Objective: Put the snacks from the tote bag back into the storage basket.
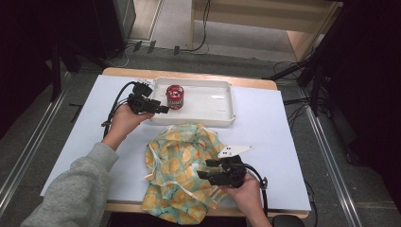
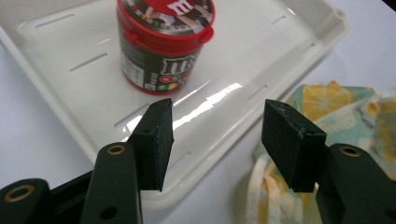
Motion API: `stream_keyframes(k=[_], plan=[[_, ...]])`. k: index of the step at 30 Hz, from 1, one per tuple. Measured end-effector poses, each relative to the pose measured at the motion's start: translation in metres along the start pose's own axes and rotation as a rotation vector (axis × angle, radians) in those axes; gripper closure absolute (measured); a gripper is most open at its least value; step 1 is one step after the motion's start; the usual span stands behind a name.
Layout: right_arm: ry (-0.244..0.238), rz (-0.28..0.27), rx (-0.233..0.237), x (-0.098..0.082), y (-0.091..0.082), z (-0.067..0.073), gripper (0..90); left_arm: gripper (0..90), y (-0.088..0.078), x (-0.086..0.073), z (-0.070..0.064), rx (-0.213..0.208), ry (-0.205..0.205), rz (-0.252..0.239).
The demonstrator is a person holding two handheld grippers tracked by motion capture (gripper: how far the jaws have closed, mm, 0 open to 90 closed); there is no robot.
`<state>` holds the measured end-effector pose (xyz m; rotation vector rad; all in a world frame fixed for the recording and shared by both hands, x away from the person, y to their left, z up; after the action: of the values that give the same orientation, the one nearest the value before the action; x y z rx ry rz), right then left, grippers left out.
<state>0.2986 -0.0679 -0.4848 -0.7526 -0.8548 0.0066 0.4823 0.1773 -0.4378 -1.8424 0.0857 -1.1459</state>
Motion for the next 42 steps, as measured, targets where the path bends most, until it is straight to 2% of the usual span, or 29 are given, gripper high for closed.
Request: stream_keyframes(k=[8, 12, 20, 27, 37, 42], plan=[[0.002, 0.000, -0.002, 0.000, 0.000, 0.000, 43.4, 41.2, -0.007, -0.012, -0.014, -0.025, 0.013, 0.003], [0.001, 0.001, -0.003, 0.000, 0.000, 0.000, 43.3, 40.3, -0.011, -0.015, -0.020, -0.025, 0.026, 0.000], [0.002, 0.003, -0.003, 0.000, 0.000, 0.000, 43.2, 39.5, -0.014, -0.025, -0.039, -0.072, 0.044, 0.002], [-0.002, 0.003, -0.004, -0.001, 0.000, 0.000, 43.1, 39.0, -0.019, -0.037, -0.049, -0.083, 0.056, 0.010], [-0.004, 0.005, -0.004, -0.001, 0.000, 0.001, 43.0, 38.3, -0.031, -0.053, -0.062, -0.101, 0.050, -0.007], [-0.007, 0.006, -0.005, -0.001, 0.000, 0.001, 42.8, 37.9, -0.034, -0.060, -0.067, -0.102, 0.061, -0.017]])
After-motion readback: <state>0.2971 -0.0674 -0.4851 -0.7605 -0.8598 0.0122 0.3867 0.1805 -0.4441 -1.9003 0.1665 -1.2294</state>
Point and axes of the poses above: each handheld gripper's, and its own axes: y roughly forward along the jaws, x roughly out of its top, z roughly to its left, the point moved 6 cm from there along y, roughly forward along the jaws, and after that the axes turned 9 degrees about y, right-handed, at the moved point
